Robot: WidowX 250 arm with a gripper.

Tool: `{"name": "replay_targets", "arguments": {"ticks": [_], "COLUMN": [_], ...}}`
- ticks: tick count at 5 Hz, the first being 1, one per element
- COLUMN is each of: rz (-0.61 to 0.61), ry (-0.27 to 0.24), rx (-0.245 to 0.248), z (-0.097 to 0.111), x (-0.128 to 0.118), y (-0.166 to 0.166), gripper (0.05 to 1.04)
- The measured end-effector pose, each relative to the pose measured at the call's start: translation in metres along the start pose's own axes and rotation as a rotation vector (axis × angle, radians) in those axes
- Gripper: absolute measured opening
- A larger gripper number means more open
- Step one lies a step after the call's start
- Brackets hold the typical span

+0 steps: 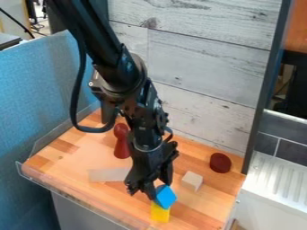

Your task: Put the blue object on top of the yellow object

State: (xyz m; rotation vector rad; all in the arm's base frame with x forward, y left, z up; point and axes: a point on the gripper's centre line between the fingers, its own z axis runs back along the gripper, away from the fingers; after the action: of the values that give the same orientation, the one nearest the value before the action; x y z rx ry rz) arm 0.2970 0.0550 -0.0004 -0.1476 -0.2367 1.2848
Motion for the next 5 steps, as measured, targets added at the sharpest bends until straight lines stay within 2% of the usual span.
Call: {"name": "replay_targets", "arguments": {"ticks": [1,2,3,4,5], "rz": [-0.023,-0.028,-0.055,-0.1,-0.152], "ry": [-0.001,-0.01,-0.008,0.03,0.033], "rx": [0.007,0.001,0.016,0.048,0.142], "z": [-0.005,-0.006,-0.006,0.0,0.014], "x": [-0.005,-0.005,-0.009,-0.011,-0.005], "y": [0.0,-0.002,-0.001,-0.004,-0.012], "gripper": [0.503,0.599,0.88,1.011,1.007]}}
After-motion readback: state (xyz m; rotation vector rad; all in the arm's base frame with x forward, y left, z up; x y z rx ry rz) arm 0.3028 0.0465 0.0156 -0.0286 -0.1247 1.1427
